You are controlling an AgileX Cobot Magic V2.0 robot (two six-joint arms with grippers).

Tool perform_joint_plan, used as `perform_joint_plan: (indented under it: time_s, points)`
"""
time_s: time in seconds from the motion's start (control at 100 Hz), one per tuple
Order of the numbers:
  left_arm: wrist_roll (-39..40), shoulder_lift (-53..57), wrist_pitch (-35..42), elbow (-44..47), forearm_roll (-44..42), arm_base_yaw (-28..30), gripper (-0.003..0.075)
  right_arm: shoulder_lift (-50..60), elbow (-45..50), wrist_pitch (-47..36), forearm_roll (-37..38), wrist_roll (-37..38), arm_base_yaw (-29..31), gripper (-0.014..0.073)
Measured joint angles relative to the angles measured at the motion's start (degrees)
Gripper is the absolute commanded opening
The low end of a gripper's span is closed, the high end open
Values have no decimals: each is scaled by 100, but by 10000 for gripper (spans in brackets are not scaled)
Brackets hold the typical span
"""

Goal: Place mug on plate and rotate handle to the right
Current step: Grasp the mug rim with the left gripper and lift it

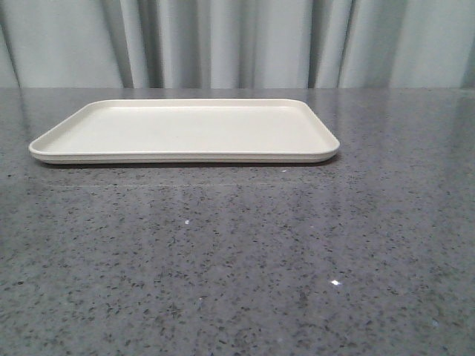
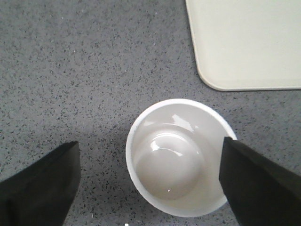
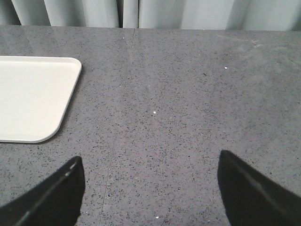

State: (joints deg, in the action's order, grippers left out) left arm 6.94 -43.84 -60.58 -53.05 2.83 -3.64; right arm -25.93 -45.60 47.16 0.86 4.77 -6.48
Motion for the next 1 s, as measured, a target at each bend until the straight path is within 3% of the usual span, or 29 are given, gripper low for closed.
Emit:
perform_joint_plan:
  time_s: [0.51, 0.6, 0.72, 0.98, 1.0]
  points:
    - [0, -1537, -103, 0, -74, 0, 582, 0, 0, -8, 0, 0, 0, 584]
    - [0, -1645, -134, 0, -74, 0, 543, 0, 0, -8, 0, 0, 0, 584]
    - [0, -1695, -147, 0, -74, 0, 424, 0, 0, -8, 0, 0, 0, 584]
    - [0, -1695, -205, 0, -74, 0, -22, 0, 0, -34, 0, 0, 0, 584]
    - [0, -1695, -205, 0, -74, 0, -18, 0, 0, -34, 0, 0, 0, 584]
